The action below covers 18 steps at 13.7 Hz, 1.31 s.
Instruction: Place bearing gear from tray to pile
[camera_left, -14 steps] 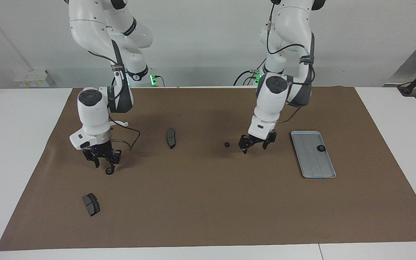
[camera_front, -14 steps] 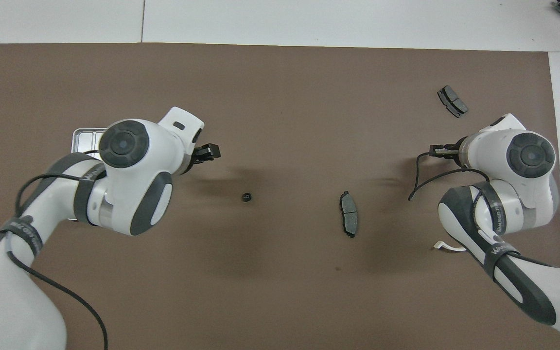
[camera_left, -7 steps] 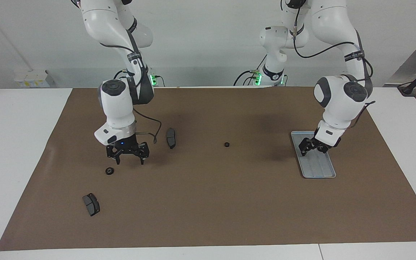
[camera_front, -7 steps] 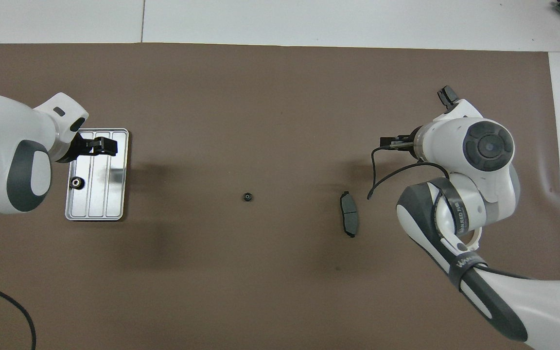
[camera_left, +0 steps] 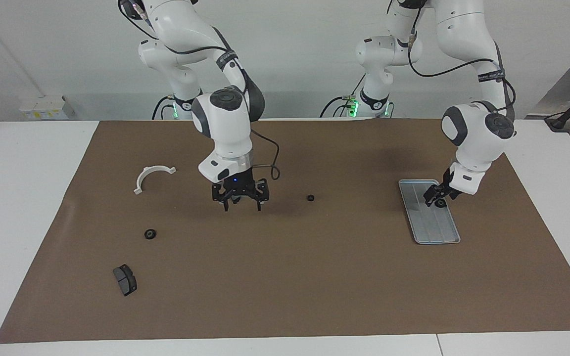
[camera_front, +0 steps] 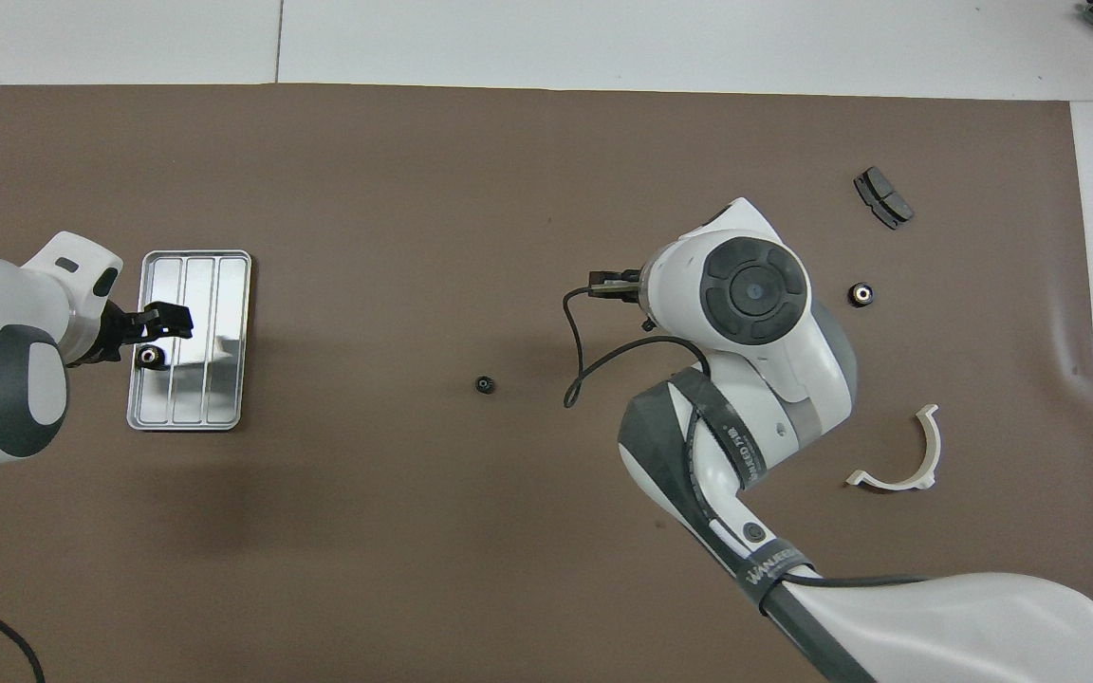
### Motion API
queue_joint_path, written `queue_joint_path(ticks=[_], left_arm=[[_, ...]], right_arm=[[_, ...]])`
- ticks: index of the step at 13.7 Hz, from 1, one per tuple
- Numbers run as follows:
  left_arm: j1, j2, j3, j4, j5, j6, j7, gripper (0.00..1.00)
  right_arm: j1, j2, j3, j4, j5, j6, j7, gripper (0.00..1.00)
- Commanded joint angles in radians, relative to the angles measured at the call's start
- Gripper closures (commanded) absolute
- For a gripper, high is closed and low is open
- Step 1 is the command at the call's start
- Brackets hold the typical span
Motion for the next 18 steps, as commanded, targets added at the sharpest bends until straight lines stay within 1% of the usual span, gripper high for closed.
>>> queue_joint_path(ticks=[1, 2, 4, 5, 7, 8, 11, 12, 13, 14, 15, 16, 17, 18], left_arm=[[0.006, -0.042, -0.012, -0.084, 0.004, 0.084, -0.184, 0.00], [0.006, -0.044, -0.012, -0.094, 0.004, 0.093, -0.229, 0.00], [0.005, -0.044, -0.012, -0.124, 0.004, 0.157, -0.363, 0.00], [0.006, -0.044, -0.012, -0.144, 0.004, 0.198, -0.434, 0.00], [0.014, -0.044, -0.012, -0.172, 0.004, 0.254, -0.525, 0.00], [0.017, -0.044, -0.012, -0.174, 0.004, 0.257, -0.546, 0.00], [0.036, -0.044, -0.012, -0.175, 0.004, 0.257, -0.589, 0.00], [0.045, -0.044, -0.012, -0.178, 0.004, 0.257, -0.594, 0.05], [0.045, -0.042, -0.012, -0.178, 0.003, 0.257, -0.596, 0.15], [0.045, -0.042, -0.012, -0.178, 0.003, 0.259, -0.596, 0.21], [0.045, -0.041, -0.012, -0.178, 0.003, 0.260, -0.597, 0.24], [0.045, -0.041, -0.012, -0.180, 0.003, 0.262, -0.600, 0.26], [0.040, -0.036, -0.012, -0.178, 0.003, 0.265, -0.622, 0.28], [0.030, -0.030, -0.014, -0.178, 0.003, 0.280, -0.661, 0.28]], right_arm=[[0.080, 0.111, -0.002, 0.143, 0.001, -0.057, 0.105, 0.00], [0.113, 0.154, -0.004, 0.194, -0.002, -0.074, 0.142, 0.00], [0.165, 0.238, -0.004, 0.289, -0.044, -0.094, 0.225, 0.00], [0.173, 0.261, -0.002, 0.311, -0.057, -0.096, 0.257, 0.00], [0.226, 0.294, -0.004, 0.335, -0.060, -0.105, 0.297, 0.00], [0.251, 0.304, -0.005, 0.337, -0.069, -0.107, 0.306, 0.00], [0.269, 0.306, -0.001, 0.320, -0.080, -0.097, 0.326, 0.00], [0.288, 0.305, -0.001, 0.300, -0.080, -0.091, 0.329, 0.00], [0.291, 0.300, -0.001, 0.268, -0.080, -0.078, 0.331, 0.00], [0.291, 0.297, -0.001, 0.240, -0.078, -0.044, 0.331, 0.00], [0.291, 0.288, 0.001, 0.208, -0.078, -0.016, 0.331, 0.00], [0.291, 0.280, 0.001, 0.190, -0.078, -0.009, 0.332, 0.05], [0.291, 0.277, 0.001, 0.182, -0.077, -0.008, 0.334, 0.13], [0.292, 0.277, 0.001, 0.180, -0.077, -0.011, 0.348, 0.16]])
